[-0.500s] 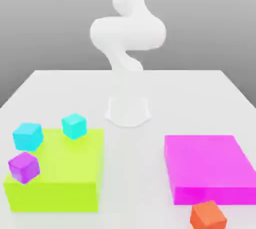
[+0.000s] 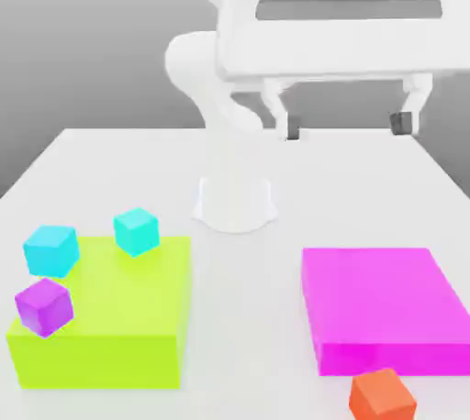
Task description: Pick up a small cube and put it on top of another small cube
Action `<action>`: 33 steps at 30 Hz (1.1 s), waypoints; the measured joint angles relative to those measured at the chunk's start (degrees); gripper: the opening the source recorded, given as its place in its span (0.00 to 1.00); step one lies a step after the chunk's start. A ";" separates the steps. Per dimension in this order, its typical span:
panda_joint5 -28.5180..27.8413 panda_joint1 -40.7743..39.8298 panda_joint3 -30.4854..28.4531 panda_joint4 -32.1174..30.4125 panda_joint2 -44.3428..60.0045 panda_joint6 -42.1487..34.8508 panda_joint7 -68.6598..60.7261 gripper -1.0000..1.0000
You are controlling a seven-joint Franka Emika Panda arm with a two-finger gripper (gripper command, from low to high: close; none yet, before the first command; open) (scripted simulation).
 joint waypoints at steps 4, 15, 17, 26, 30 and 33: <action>-1.44 1.94 1.22 -0.12 8.36 2.53 1.45 0.50; -6.40 7.38 0.76 0.34 31.38 11.16 5.98 0.50; -7.40 8.22 -0.21 1.11 35.53 14.33 6.74 0.50; -7.45 8.26 -0.21 1.11 35.67 14.42 6.78 0.00; -4.96 7.00 0.68 -0.78 27.99 8.70 5.74 0.00; -2.53 4.54 -1.35 -4.17 21.71 5.95 8.64 0.00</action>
